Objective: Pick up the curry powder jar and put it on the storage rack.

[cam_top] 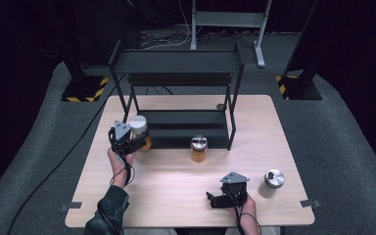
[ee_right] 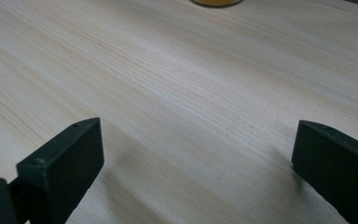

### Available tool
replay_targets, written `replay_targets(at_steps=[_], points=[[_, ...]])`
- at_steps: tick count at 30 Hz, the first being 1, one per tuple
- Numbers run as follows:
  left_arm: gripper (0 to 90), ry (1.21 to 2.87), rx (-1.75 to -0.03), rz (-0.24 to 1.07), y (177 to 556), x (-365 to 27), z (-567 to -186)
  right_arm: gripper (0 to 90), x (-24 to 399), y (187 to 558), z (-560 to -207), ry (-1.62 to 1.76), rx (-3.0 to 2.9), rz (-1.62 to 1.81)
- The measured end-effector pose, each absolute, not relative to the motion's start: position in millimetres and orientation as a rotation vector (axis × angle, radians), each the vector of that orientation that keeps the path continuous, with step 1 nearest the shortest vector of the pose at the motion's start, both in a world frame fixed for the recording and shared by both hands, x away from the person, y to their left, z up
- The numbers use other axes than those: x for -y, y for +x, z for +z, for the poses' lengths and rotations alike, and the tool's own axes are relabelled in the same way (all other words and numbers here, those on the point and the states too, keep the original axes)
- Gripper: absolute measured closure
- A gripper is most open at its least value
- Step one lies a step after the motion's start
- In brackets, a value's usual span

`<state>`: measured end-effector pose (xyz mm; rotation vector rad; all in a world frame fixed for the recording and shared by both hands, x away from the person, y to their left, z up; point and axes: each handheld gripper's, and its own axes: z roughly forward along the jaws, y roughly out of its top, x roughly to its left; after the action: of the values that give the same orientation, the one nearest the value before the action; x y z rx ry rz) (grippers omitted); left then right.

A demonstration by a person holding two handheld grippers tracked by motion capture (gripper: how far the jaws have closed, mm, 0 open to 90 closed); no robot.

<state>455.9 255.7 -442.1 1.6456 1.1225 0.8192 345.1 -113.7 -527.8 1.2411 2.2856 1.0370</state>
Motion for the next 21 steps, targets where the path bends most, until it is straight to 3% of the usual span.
replay_targets(at_steps=[21], points=[[34.8,1.652,-1.128,0.827,468.1,-251.5,-446.5,1.4,113.6,344.8,-527.7,1.237,-2.285,1.039]])
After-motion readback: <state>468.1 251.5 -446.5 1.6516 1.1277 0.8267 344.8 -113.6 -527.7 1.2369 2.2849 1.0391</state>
